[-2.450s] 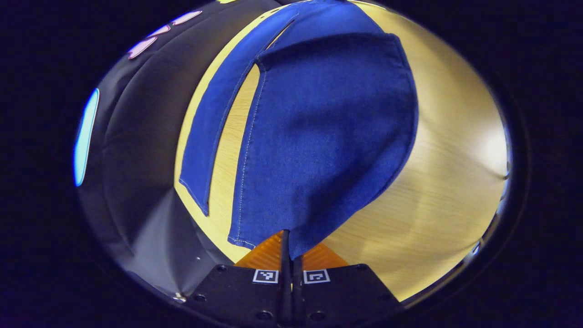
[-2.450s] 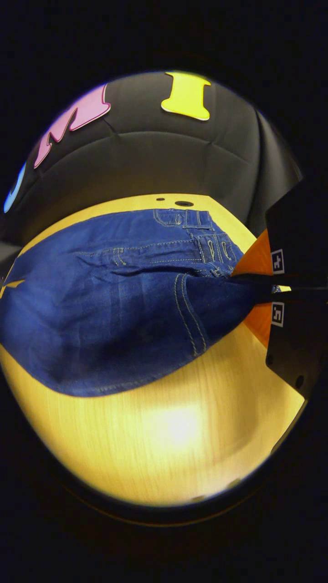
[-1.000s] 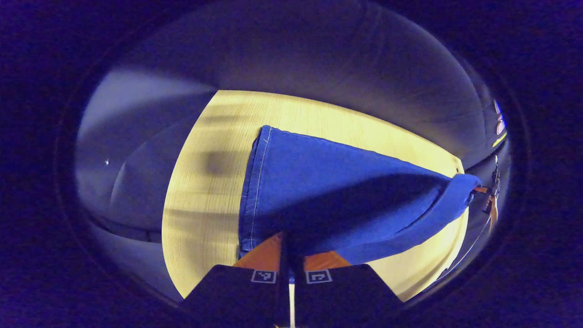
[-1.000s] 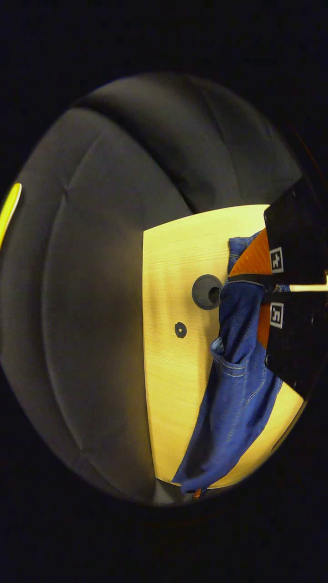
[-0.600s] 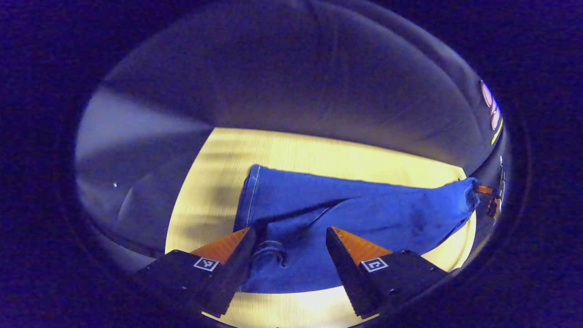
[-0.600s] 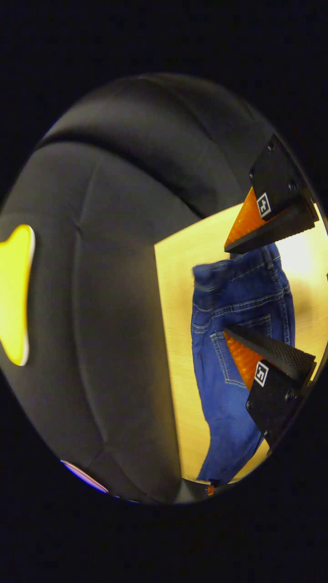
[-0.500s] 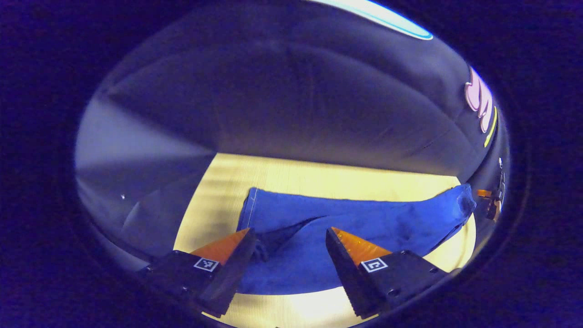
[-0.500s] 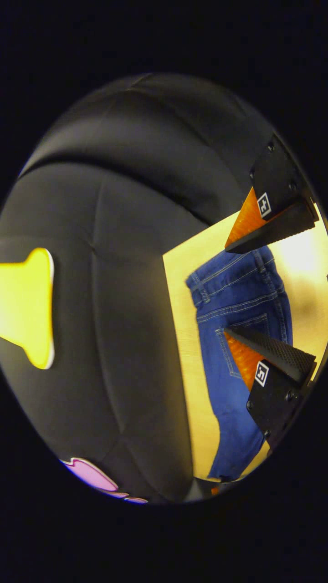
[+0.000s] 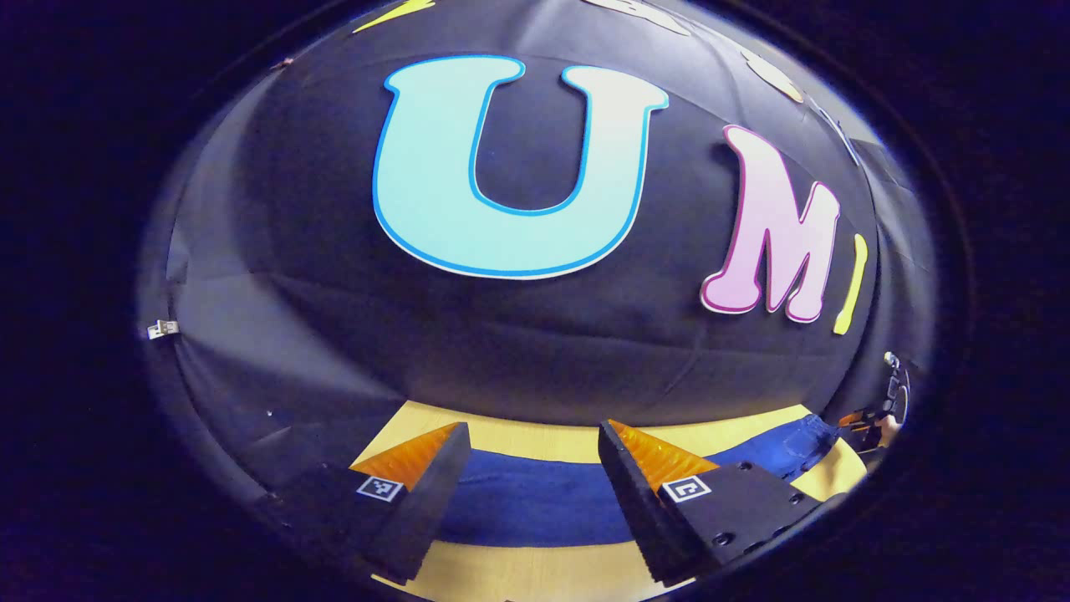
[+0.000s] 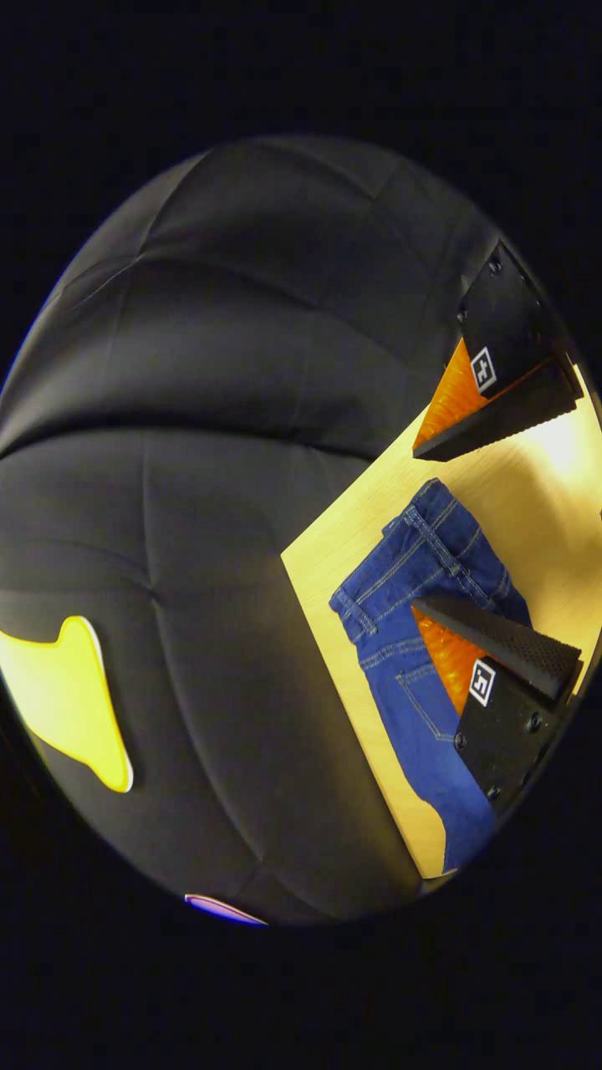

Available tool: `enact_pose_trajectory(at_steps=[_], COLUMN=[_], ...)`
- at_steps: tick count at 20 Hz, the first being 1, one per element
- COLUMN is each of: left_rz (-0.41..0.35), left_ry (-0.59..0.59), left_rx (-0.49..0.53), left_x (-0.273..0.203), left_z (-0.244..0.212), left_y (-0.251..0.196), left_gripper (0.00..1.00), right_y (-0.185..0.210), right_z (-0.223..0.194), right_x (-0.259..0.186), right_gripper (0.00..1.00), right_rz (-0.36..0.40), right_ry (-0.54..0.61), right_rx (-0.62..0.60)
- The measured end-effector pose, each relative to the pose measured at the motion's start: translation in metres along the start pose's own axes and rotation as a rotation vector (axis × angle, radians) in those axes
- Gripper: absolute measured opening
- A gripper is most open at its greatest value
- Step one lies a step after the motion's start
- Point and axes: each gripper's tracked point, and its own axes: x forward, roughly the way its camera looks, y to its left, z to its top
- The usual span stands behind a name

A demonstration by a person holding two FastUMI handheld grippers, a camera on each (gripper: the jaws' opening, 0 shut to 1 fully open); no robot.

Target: Grasp the waist and the cuffs of the jeans and fold them to make the two legs overlap; first hold the waist and fold one-third of the jeans toward the cuffs, then hold the cuffs and fold the remaining one-third in the same direction to finish folding.

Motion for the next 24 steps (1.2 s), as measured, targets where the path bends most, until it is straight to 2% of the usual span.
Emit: enact_pose_trajectory(at_steps=[2,4,5,6,7,8,9,10,11,12,13,15,16,17,18,19,20,21,22,23,24], left_rz=[-0.031,-0.046,-0.049,-0.059,-0.074,-0.085,-0.093,-0.101,-0.11,-0.116,-0.122,-0.136,-0.138,-0.137,-0.131,-0.123,-0.121,-0.115,-0.107,-0.099,-0.093], left_ry=[0.002,0.012,0.016,0.026,0.036,0.045,0.051,0.056,0.061,0.071,0.086,0.104,0.111,0.121,0.13,0.135,0.139,0.139,0.14,0.138,0.135], left_rx=[-0.029,-0.013,0.0,0.005,0.006,0.007,0.008,0.008,0.008,0.007,0.003,-0.008,-0.01,-0.008,-0.005,-0.005,-0.009,-0.018,-0.029,-0.039,-0.047], left_x=[-0.008,-0.007,-0.005,-0.001,0.001,0.003,0.005,0.007,0.009,0.011,0.012,0.014,0.014,0.014,0.014,0.013,0.011,0.009,0.006,0.003,0.001], left_z=[0.0,-0.003,-0.004,-0.007,-0.01,-0.013,-0.015,-0.02,-0.024,-0.03,-0.037,-0.048,-0.054,-0.06,-0.065,-0.068,-0.07,-0.071,-0.072,-0.072,-0.074], left_y=[-0.021,-0.034,-0.039,-0.046,-0.054,-0.06,-0.065,-0.071,-0.076,-0.08,-0.084,-0.092,-0.092,-0.092,-0.089,-0.087,-0.085,-0.081,-0.076,-0.071,-0.068], left_gripper=[0.96,0.96,0.96,0.96,0.97,0.96,0.97,0.96,0.97,0.97,0.97,0.96,0.97,0.97,0.97,0.97,0.97,0.97,0.97,0.97,0.97], right_y=[-0.002,0.0,-0.001,0.002,0.0,0.0,-0.001,0.003,0.011,0.015,0.021,0.026,0.03,0.028,0.029,0.027,0.033,0.042,0.053,0.058,0.065], right_z=[-0.004,-0.002,-0.004,-0.001,0.008,0.004,0.002,0.0,-0.008,0.001,-0.009,-0.001,-0.001,-0.001,0.005,0.015,0.033,0.051,0.066,0.075,0.081], right_x=[0.004,-0.002,-0.002,-0.006,-0.006,-0.005,-0.006,-0.002,-0.007,-0.003,-0.005,-0.005,-0.005,-0.005,-0.009,-0.018,-0.033,-0.047,-0.063,-0.086,-0.106], right_gripper=[0.99,0.99,0.92,0.99,0.99,0.96,0.87,0.85,0.75,0.65,0.55,0.35,0.17,0.14,0.2,0.19,0.12,0.12,0.02,0.11,0.11], right_rz=[-0.009,-0.006,0.004,0.024,0.031,0.042,0.037,0.061,0.082,0.09,0.115,0.121,0.13,0.131,0.135,0.144,0.16,0.184,0.216,0.251,0.287], right_ry=[0.023,0.044,0.062,0.072,0.033,0.051,0.039,0.041,0.079,0.037,0.075,0.037,0.019,-0.004,-0.035,-0.072,-0.138,-0.205,-0.262,-0.311,-0.363], right_rx=[0.038,0.08,0.096,0.108,0.102,0.102,0.098,0.114,0.154,0.195,0.223,0.269,0.244,0.216,0.184,0.162,0.151,0.13,0.103,0.074,0.047])
